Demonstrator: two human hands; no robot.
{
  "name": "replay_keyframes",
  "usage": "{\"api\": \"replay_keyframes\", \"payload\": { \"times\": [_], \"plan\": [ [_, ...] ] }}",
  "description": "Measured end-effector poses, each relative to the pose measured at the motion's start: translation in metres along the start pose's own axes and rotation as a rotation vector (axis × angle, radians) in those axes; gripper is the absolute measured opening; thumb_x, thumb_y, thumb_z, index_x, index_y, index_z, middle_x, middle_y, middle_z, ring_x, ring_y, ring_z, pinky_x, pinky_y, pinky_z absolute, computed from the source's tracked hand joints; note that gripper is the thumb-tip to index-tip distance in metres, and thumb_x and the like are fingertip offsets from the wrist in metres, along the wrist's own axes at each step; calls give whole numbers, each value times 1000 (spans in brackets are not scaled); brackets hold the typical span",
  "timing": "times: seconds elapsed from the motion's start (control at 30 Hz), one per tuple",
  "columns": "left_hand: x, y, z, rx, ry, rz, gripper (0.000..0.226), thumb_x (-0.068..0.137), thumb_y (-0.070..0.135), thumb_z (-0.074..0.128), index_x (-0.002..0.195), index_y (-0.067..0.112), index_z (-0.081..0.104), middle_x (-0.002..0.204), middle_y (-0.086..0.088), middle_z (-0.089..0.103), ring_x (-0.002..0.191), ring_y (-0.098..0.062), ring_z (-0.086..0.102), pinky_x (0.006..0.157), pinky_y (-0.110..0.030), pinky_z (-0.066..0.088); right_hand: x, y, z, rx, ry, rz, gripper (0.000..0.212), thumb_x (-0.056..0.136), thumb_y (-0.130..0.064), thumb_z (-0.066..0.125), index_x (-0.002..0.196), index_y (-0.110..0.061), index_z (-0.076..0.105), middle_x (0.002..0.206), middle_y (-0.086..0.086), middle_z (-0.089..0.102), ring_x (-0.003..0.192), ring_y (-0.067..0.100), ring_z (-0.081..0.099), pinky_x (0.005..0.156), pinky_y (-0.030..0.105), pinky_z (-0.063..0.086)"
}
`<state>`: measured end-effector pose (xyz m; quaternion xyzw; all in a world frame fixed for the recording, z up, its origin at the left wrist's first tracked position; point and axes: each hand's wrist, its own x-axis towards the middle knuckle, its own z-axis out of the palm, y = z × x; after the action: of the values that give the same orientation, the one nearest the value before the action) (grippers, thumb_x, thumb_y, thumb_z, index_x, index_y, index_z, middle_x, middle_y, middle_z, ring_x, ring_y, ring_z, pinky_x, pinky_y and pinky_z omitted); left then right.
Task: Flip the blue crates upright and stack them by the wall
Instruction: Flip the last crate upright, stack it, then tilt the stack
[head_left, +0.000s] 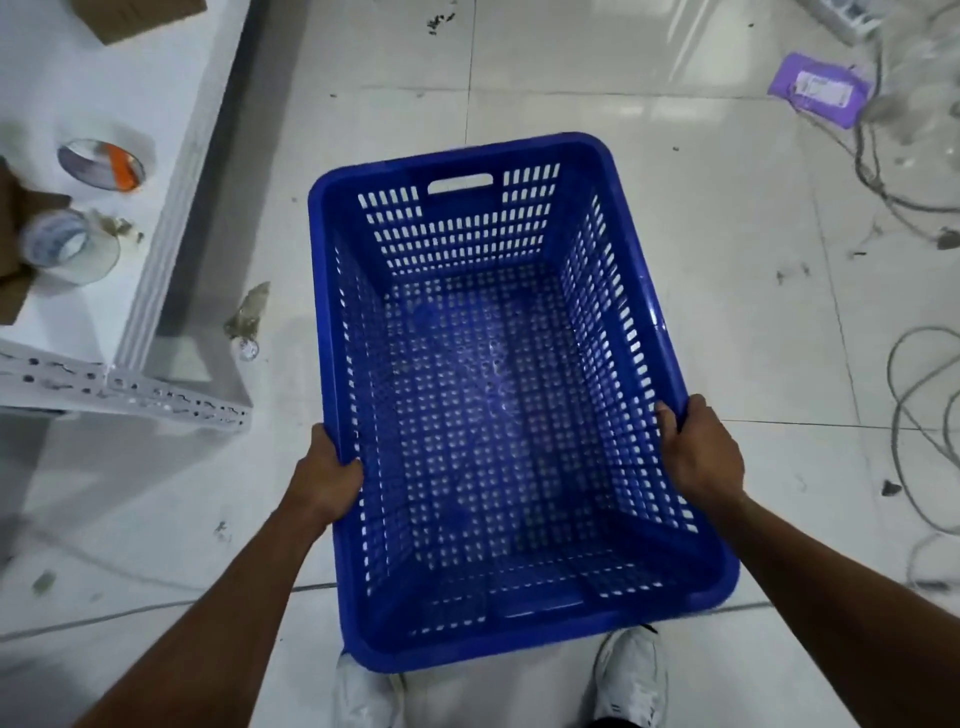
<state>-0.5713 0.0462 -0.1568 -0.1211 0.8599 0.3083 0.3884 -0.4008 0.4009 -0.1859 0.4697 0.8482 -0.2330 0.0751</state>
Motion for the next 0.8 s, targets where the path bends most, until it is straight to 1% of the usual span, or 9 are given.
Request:
{"api": "replay_keyframes", "payload": {
  "times": [0.13,0.2,0.27,0.33,0.4,0.47,0.57,0.67,0.8],
  "plan": [
    [5,7,-2,45,-68,-22,58,100,15,52,147,9,19,136,-12,51,103,-24,55,90,-35,45,1,-9,-8,-59,-117,63,33,102,-48,33,99,-15,37,88,9,59,66,29,53,66,38,41],
    [6,15,-6,109,-113,-69,75,99,18,53,153,5,2,146,-16,44,118,-31,54,100,-38,44,8,-19,-21,-140,-232,106,32,101,-45,37,103,-13,36,99,17,62,79,34,58,71,39,40],
    [7,19,-11,172,-155,-112,88,99,20,55,153,1,-12,151,-21,40,127,-35,50,106,-40,42,18,-28,-31,-233,-341,134,34,100,-40,42,111,-7,40,117,22,62,101,39,61,78,40,41],
    [9,22,-17,214,-178,-119,85,99,25,55,152,-1,-6,144,-22,47,120,-33,54,105,-42,45,30,-38,-38,-295,-404,159,41,98,-33,49,124,-2,43,129,23,57,114,39,57,86,38,43],
    [13,25,-23,240,-163,-85,72,101,35,50,150,0,10,141,-22,51,118,-35,57,103,-45,47,41,-49,-42,-276,-385,167,43,95,-27,51,128,-1,42,131,21,56,117,40,56,88,38,43],
    [20,28,-28,254,-153,-57,67,103,38,45,149,1,15,145,-22,48,124,-37,55,104,-44,46,52,-63,-41,-206,-307,139,39,94,-25,50,124,-2,45,127,20,57,113,40,57,86,39,44],
    [27,31,-24,183,-182,-105,68,105,34,42,152,1,4,151,-20,40,131,-35,49,106,-43,44,68,-74,-34,-127,-183,87,38,98,-31,46,122,-1,47,125,22,58,111,41,58,86,40,44],
    [30,28,-20,167,-164,-136,78,105,35,41,155,2,-9,157,-20,33,136,-35,44,111,-43,40,73,-75,-25,-34,-140,64,48,105,-43,33,123,-1,46,123,25,60,107,42,59,76,38,38],
    [33,30,-10,162,-63,-190,78,105,32,43,155,1,-8,156,-24,34,135,-40,44,111,-46,39,70,-66,-24,-24,-119,16,43,105,-42,32,120,-4,46,115,22,64,98,42,62,72,36,37]
  ]
}}
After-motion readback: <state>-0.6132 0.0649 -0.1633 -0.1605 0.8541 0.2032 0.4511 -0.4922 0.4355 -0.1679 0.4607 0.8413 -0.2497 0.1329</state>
